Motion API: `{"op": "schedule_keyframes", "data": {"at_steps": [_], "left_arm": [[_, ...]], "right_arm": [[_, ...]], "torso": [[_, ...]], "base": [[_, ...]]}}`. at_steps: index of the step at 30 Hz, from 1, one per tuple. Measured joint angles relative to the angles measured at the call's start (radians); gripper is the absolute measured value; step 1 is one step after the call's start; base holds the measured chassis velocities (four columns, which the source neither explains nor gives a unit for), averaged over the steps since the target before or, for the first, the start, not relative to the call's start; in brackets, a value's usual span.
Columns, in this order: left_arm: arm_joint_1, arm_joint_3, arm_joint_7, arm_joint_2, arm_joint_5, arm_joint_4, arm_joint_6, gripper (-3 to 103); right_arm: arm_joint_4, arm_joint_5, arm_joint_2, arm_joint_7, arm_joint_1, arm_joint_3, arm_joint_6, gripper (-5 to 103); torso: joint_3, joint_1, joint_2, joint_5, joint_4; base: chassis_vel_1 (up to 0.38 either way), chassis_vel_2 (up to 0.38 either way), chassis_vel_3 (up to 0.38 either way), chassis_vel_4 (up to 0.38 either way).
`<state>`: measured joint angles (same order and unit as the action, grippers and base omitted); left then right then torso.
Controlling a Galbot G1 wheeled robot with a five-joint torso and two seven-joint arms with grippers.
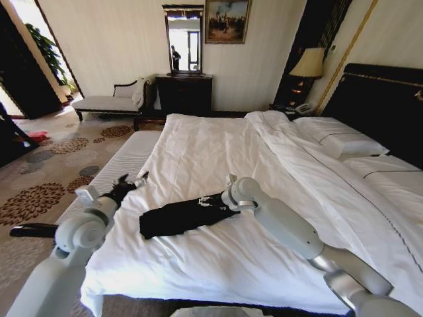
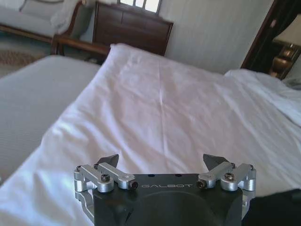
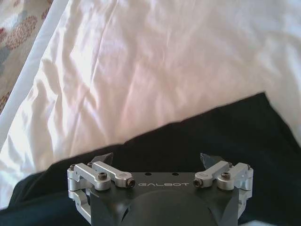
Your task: Fold the clothes on the bed.
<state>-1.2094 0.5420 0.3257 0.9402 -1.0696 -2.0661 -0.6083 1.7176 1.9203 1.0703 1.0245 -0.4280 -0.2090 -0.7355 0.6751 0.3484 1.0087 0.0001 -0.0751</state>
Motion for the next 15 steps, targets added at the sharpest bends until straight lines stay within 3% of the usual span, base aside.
{"op": "schedule_keyframes", "data": {"at_steps": [3, 4, 9, 10, 14, 15], "left_arm": [[0.037, -0.047, 0.079, 0.011, -0.149, 0.036, -0.054, 100], [0.037, -0.047, 0.079, 0.011, -0.149, 0.036, -0.054, 100], [0.019, -0.085, 0.164, -0.022, -0.356, 0.005, -0.121, 100], [0.019, -0.085, 0.164, -0.022, -0.356, 0.005, -0.121, 100], [-0.068, -0.102, 0.319, -0.098, -0.56, -0.104, -0.132, 100], [-0.068, -0.102, 0.319, -0.098, -0.56, -0.104, -0.132, 100]], "right_arm": [[-0.004, -0.034, -0.023, -0.022, 0.001, 0.01, 0.0, 100], [-0.004, -0.034, -0.023, -0.022, 0.001, 0.01, 0.0, 100], [0.015, -0.06, -0.06, -0.032, -0.015, 0.019, 0.001, 100], [0.015, -0.06, -0.06, -0.032, -0.015, 0.019, 0.001, 100], [0.025, -0.078, -0.069, -0.034, -0.026, 0.021, 0.002, 100], [0.025, -0.078, -0.069, -0.034, -0.026, 0.021, 0.002, 100]], "torso": [[0.0, 0.0, 0.0, 0.0, -0.0002], [0.0, 0.0, 0.0, 0.0, -0.0002], [0.0, 0.0, 0.0, 0.0001, -0.0003], [0.0, 0.0, 0.0, 0.0001, -0.0003], [0.0, 0.0, 0.0, 0.0, 0.0], [0.0, 0.0, 0.0, 0.0, 0.0]], "base": [[0.0, 0.0, 0.0, 0.0], [0.0, 0.0, 0.0, 0.0], [0.0, 0.0, 0.0, 0.0], [0.0, 0.0, 0.0, 0.0], [0.0, 0.0, 0.0, 0.0], [0.0, 0.0, 0.0, 0.0]]}}
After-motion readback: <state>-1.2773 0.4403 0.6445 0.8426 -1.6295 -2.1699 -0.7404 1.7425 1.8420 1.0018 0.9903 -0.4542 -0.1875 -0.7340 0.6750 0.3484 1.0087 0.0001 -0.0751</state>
